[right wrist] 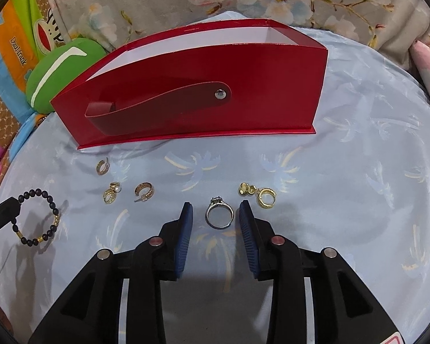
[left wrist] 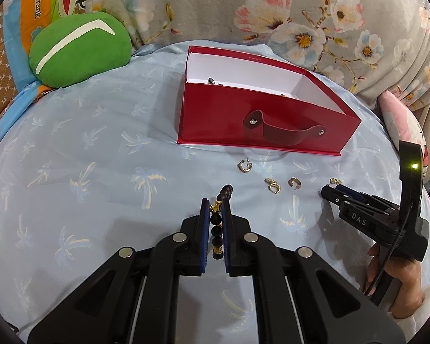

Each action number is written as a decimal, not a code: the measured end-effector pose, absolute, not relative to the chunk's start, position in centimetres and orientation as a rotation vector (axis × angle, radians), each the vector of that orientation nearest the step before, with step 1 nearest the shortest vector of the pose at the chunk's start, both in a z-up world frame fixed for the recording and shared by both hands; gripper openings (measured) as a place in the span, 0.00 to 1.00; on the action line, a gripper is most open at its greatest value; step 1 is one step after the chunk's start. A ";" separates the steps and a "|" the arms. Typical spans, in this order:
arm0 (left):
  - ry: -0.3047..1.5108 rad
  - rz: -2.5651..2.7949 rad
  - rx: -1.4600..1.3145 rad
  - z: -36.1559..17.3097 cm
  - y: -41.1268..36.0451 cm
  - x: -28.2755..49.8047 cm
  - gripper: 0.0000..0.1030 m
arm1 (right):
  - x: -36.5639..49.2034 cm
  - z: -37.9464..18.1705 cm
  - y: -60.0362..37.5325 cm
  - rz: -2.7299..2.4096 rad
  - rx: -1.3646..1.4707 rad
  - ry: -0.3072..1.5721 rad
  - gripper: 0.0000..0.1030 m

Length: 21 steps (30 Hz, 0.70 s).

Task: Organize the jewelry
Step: 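Lift the bracelet and ring and carry both grippers over the red box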

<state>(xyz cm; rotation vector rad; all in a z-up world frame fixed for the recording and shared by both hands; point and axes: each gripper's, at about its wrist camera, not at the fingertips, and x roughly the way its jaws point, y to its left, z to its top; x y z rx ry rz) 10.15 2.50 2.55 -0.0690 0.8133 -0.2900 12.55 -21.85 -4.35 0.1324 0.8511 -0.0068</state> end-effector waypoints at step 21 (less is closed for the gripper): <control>0.740 -0.311 -0.050 6.3 2.5 11.0 0.07 | 10.5 2.0 -22.5 0.035 0.174 0.689 0.18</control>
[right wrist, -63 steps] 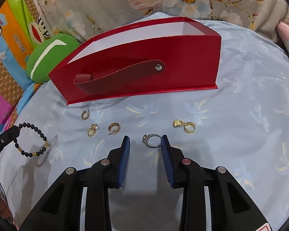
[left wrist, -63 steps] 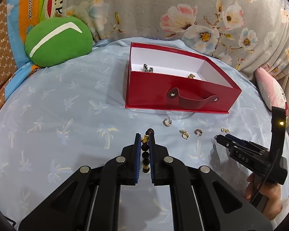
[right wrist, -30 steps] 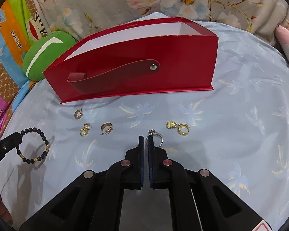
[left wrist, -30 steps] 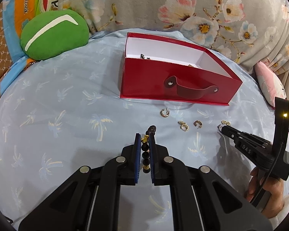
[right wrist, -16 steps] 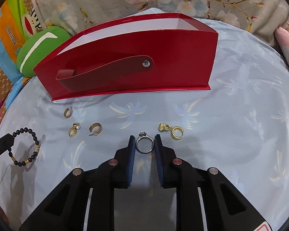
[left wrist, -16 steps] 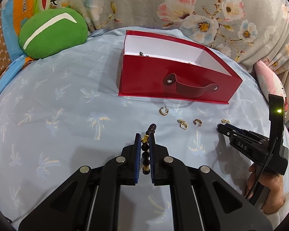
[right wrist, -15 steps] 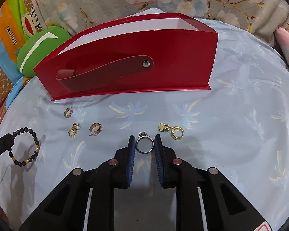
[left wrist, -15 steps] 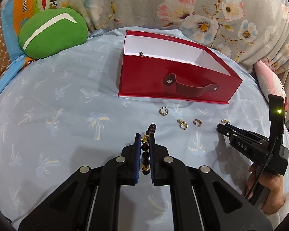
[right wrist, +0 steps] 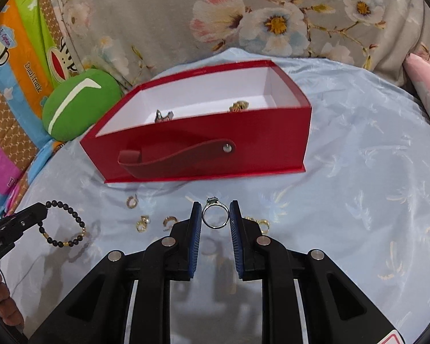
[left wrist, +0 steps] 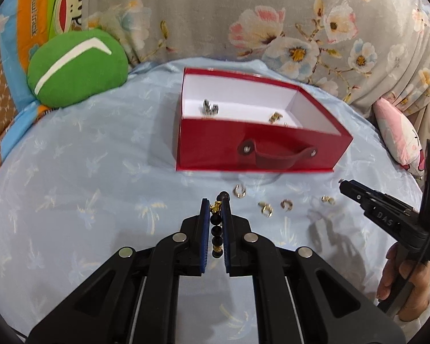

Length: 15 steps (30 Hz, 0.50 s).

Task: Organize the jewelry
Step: 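Lift the bracelet and ring and carry both grippers over the red box, then lower both grippers into the box and open them to release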

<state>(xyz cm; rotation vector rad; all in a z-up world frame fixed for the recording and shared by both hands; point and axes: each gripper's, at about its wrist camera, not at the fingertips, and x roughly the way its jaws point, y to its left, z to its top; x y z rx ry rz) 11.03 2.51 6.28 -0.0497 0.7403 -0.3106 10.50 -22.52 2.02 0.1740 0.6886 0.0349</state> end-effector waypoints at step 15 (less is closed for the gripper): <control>0.533 -0.340 0.045 16.3 -2.8 22.3 0.07 | 21.1 10.9 -25.1 0.029 0.102 0.567 0.18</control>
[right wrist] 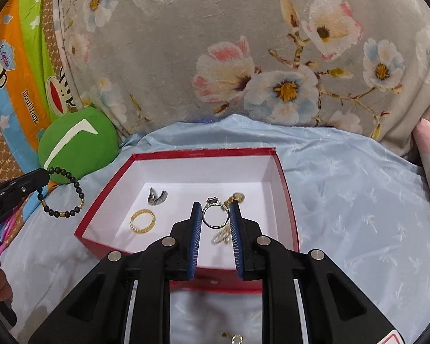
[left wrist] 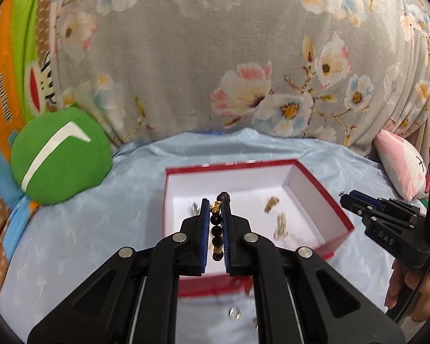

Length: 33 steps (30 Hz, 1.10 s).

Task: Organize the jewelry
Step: 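Lower both grippers into the box and open them to release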

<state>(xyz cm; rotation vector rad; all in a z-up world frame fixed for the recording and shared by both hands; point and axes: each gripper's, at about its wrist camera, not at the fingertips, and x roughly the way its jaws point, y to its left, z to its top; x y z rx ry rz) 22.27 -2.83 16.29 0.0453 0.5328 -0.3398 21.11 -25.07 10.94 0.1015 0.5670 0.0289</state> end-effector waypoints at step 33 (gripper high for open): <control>0.725 -0.341 0.126 8.3 -12.3 38.2 0.09 | 35.7 3.9 -28.5 -0.053 0.185 0.862 0.18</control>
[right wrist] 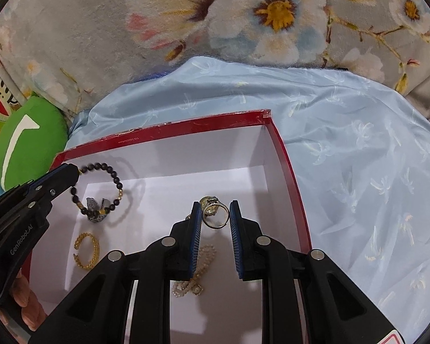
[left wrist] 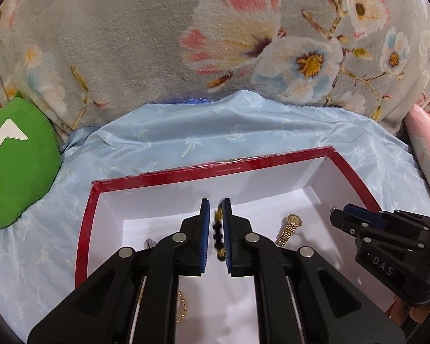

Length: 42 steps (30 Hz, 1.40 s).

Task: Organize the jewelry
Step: 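Lower both grippers into the box and open them to release, then withdraw both grippers from the box back over the table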

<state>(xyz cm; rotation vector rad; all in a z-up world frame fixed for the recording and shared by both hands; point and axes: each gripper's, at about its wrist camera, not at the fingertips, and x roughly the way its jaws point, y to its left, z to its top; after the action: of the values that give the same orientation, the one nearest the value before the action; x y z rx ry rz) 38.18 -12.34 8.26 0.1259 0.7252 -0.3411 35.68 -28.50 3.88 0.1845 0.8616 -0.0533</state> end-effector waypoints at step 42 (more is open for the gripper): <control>0.731 -0.272 0.041 4.7 -2.5 18.6 0.35 | 10.7 -0.2 -24.5 -0.018 0.125 0.722 0.22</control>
<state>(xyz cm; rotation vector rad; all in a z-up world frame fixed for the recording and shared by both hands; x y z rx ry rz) 18.60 -2.45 4.71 0.0409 0.7307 -0.2716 10.70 -24.53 -0.25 0.1254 0.7218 -0.0184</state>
